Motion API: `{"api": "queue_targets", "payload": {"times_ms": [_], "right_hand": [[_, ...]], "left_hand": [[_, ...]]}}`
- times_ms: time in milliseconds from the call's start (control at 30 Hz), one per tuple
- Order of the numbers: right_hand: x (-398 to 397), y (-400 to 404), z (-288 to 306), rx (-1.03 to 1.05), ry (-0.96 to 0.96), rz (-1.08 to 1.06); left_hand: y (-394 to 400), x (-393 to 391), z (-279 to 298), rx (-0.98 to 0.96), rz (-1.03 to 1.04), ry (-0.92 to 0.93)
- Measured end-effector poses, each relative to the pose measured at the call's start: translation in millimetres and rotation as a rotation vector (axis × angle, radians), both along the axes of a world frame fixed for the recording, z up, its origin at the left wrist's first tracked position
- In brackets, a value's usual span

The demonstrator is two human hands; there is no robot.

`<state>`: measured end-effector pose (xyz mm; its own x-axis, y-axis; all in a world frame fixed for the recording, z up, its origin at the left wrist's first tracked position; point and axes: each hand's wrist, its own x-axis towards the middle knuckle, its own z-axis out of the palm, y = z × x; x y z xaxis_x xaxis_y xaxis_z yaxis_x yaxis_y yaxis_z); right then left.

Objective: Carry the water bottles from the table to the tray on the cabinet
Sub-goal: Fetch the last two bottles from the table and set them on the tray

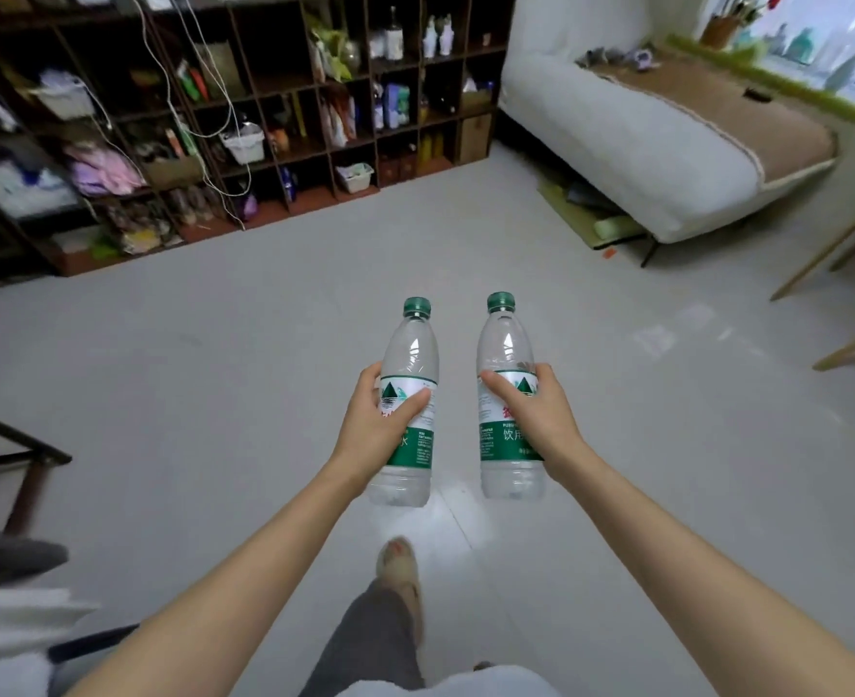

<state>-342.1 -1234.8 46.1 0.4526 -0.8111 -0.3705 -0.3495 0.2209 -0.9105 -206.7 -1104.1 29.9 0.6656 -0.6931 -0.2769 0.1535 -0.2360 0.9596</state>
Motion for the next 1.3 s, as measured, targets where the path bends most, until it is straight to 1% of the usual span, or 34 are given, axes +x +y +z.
{"api": "queue_targets", "payload": {"times_ms": [167, 333, 433, 567, 767, 900, 1033, 1200, 1300], "right_hand": [[128.0, -121.7, 16.3, -0.066, -0.050, 0.044], [239.7, -238.1, 48.5, -0.125, -0.061, 0.083], [293.8, -308.1, 59.0, -0.161, -0.040, 0.089], [362.8, -413.0, 62.2, -0.277, -0.021, 0.086], [473.9, -585.8, 71.7, -0.461, -0.012, 0.097], [547.2, -691.5, 83.5, -0.507, 0.007, 0.138], [618.7, -781.7, 91.7, -0.534, 0.000, 0.170], [716.3, -894.1, 84.8, -0.555, -0.065, 0.157], [772.3, -956.8, 86.7, -0.557, -0.086, 0.124]], "left_hand": [[-110.3, 125.9, 5.9, -0.034, 0.072, -0.033], [-231.7, 249.0, 38.1, -0.075, 0.065, -0.086], [-306.6, 307.6, 56.1, -0.104, 0.054, -0.103], [-414.9, 378.0, 66.6, -0.161, 0.041, -0.134], [-585.2, 480.5, 80.0, -0.230, 0.117, -0.334], [-687.3, 554.2, 93.5, -0.252, 0.181, -0.346], [-770.4, 626.7, 97.4, -0.236, 0.217, -0.355], [-880.3, 730.1, 86.6, -0.279, 0.196, -0.365], [-945.8, 790.9, 91.9, -0.275, 0.150, -0.381]]}}
